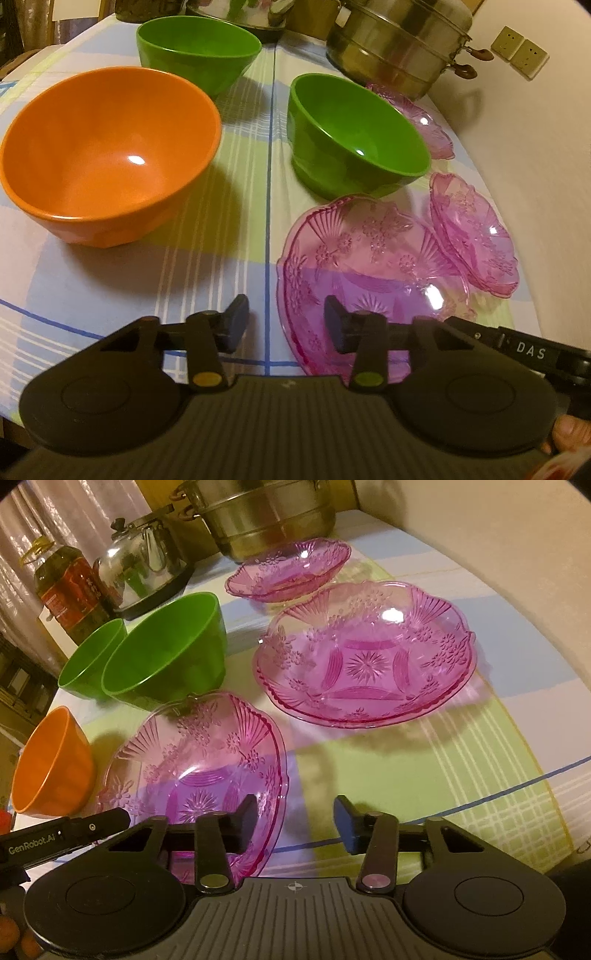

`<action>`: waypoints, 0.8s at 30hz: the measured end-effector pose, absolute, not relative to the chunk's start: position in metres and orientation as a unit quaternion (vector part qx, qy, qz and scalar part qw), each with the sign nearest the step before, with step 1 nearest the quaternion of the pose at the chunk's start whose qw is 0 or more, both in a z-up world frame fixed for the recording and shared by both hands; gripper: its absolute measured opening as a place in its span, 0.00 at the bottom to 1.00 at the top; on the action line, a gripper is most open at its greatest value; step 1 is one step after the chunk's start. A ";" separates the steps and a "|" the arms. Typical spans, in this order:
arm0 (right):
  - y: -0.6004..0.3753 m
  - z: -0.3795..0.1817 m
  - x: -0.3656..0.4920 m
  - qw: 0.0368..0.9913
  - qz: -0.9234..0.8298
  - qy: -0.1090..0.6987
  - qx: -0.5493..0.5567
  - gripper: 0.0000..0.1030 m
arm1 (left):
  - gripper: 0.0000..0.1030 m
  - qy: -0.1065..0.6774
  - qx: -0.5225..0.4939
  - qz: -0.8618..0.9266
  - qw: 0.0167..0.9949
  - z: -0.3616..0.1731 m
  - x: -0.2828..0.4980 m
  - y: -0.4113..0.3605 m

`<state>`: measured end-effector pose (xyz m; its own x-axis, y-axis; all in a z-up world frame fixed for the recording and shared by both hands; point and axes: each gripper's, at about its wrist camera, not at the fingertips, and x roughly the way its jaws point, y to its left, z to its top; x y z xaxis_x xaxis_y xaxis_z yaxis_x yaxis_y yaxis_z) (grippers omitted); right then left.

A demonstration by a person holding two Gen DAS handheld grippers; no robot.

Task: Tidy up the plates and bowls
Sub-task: 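Close the left gripper on the large pink plate rim while the right gripper grips beside it, then lift the pink plate with both grippers toward the small pink plate by the pot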

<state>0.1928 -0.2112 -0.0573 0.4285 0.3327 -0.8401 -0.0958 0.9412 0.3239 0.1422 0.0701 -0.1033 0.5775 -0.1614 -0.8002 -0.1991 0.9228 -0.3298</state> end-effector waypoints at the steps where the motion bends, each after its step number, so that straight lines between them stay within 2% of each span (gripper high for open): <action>1: -0.211 -0.058 0.193 0.837 0.128 0.519 0.115 0.38 | 0.36 0.459 -0.196 0.012 0.867 -0.104 0.143 0.070; 10: -0.208 -0.060 0.194 0.837 0.133 0.518 0.115 0.30 | 0.21 0.461 -0.196 0.010 0.866 -0.106 0.146 0.071; 24: -0.202 -0.059 0.194 0.838 0.143 0.515 0.113 0.12 | 0.10 0.459 -0.191 0.008 0.867 -0.104 0.146 0.068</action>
